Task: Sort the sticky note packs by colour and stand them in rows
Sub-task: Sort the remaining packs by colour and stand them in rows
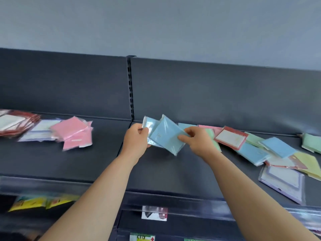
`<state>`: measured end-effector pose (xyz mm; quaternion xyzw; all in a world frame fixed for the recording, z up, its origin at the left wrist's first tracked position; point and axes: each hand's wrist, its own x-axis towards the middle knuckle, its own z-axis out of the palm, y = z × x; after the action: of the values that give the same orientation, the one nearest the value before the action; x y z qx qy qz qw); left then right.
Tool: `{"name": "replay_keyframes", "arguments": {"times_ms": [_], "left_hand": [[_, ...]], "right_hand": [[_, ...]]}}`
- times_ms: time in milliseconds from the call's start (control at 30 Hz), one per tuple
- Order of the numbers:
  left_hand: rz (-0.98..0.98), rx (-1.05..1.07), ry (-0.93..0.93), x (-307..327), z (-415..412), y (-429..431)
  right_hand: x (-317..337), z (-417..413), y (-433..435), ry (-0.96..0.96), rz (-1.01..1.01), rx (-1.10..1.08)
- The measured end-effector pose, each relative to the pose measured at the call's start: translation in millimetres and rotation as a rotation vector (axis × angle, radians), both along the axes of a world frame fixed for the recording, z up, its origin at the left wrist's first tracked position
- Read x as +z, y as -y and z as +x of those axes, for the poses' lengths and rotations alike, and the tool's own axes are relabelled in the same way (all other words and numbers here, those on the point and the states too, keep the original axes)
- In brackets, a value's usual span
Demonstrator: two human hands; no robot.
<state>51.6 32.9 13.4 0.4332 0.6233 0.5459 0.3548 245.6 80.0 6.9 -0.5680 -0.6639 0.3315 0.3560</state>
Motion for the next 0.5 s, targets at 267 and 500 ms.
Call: {"name": "replay_keyframes", "arguments": {"times_ms": [267, 500], "left_hand": [[0.017, 0.232, 0.075, -10.0, -68.8, 50.5], [0.104, 0.410, 0.019, 5.8, -134.6, 96.6]], "right_hand": [[-0.3, -83.3, 20.1, -0.144, -0.066, 0.130], [19.3, -171.1, 47.9, -0.249, -0.117, 0.261]]}}
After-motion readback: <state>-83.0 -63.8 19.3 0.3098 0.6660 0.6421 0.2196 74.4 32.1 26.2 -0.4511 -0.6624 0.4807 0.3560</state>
